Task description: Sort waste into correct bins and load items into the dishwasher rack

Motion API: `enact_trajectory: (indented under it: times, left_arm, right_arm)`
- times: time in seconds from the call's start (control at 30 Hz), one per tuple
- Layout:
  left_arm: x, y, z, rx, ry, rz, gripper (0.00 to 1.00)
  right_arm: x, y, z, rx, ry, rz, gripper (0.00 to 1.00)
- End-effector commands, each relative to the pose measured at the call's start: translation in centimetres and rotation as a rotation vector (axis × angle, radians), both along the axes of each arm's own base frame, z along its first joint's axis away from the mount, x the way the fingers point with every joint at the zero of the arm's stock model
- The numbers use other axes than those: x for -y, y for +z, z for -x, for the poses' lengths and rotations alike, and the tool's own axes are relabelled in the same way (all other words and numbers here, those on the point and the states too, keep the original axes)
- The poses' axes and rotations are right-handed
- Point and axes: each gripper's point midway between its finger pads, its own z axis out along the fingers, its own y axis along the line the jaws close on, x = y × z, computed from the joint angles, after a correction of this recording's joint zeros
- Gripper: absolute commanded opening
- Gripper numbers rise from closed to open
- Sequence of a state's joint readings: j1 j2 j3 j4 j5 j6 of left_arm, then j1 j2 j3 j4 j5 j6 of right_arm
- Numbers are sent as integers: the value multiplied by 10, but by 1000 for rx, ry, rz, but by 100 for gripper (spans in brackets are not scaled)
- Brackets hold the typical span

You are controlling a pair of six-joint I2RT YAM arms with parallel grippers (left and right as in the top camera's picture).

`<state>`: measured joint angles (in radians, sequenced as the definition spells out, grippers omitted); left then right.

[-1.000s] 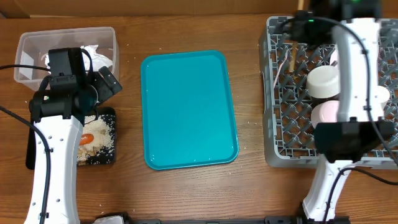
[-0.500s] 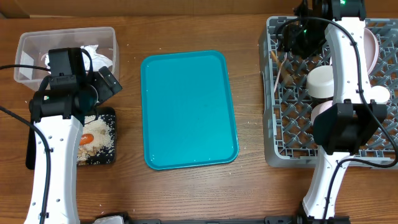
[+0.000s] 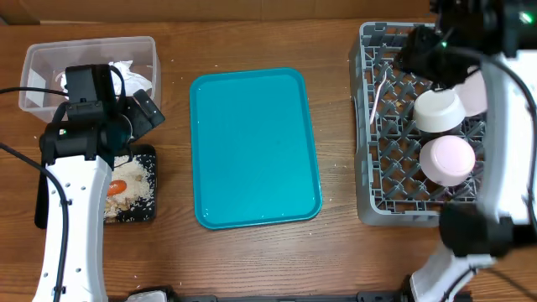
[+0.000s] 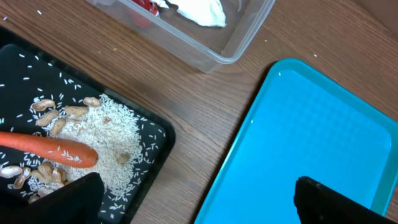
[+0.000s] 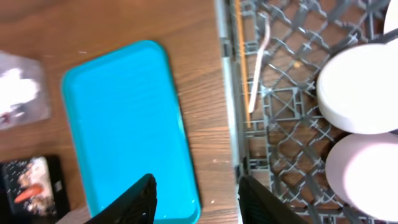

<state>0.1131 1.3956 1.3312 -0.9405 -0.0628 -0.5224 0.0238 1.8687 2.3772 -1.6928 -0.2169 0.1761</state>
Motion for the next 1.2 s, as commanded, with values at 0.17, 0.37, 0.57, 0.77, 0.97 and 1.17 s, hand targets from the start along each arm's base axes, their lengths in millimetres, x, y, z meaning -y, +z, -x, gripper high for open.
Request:
enact_trajectory:
  times: [0.17,0.37,0.57,0.77,0.97,1.17]
  left_arm:
    - [0,2,-2,8,8,8,100]
    - [0,2,-2,8,8,8,100]
    - [0,2,-2,8,8,8,100]
    - [0,2,-2,8,8,8,100]
    - [0,2,-2,8,8,8,100]
    - [0,2,-2,8,8,8,100]
  right_arm:
    - [-27,-21,104,64,-57,113,45]
    - [-53,-102,142,96,9,-56,100]
    - [-63,-137,154,-33,43,-84,100]
    - [-61,-153,155,-110,39,-51,100]
    - [-56,-155,153,-104,33,-21,100]
    - [-55,-155,150,-77,51,-4,100]
